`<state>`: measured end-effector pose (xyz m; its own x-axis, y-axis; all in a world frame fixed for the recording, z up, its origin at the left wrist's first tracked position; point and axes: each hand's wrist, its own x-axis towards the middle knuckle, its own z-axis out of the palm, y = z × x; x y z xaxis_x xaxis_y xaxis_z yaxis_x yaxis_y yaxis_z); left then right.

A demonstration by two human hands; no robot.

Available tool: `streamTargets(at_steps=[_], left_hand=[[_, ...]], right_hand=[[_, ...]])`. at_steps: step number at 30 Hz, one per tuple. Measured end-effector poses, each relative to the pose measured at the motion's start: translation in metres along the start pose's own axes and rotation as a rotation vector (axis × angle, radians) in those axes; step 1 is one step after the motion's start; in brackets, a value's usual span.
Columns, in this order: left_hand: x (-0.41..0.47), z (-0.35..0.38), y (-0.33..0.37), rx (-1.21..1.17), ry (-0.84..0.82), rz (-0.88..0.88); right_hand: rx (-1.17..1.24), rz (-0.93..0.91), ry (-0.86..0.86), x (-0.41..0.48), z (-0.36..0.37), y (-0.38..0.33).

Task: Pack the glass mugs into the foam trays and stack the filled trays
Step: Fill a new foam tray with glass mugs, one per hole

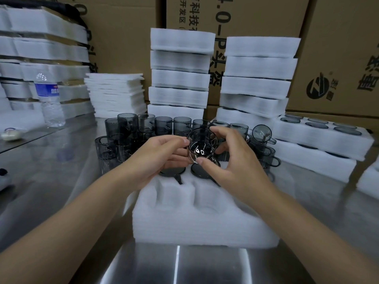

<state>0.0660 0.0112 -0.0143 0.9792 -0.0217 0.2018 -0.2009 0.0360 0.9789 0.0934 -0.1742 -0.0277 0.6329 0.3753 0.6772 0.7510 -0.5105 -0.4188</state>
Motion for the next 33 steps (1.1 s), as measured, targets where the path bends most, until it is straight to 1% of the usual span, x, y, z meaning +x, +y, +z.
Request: streamTargets(at_steps=[11,22,27,29,31,33], left_hand=[[0.004,0.000,-0.002,0.020,0.050,-0.025],[0.001,-0.003,-0.004,0.085,-0.001,0.017],[0.000,-0.001,-0.002,0.092,0.009,0.031],[-0.001,0.000,-0.002,0.074,0.013,0.037],[-0.001,0.001,-0.001,0.074,0.020,0.036],[-0.001,0.001,-0.002,0.100,0.014,0.037]], right_hand=[[0.007,-0.023,-0.041,0.000,-0.001,-0.001],[0.010,-0.036,-0.045,0.000,-0.001,-0.002],[0.045,-0.025,-0.026,0.001,-0.002,-0.004],[0.127,0.023,0.006,0.003,-0.005,-0.004],[0.235,0.121,0.037,0.007,-0.010,-0.001],[0.341,0.214,0.030,0.011,-0.017,0.005]])
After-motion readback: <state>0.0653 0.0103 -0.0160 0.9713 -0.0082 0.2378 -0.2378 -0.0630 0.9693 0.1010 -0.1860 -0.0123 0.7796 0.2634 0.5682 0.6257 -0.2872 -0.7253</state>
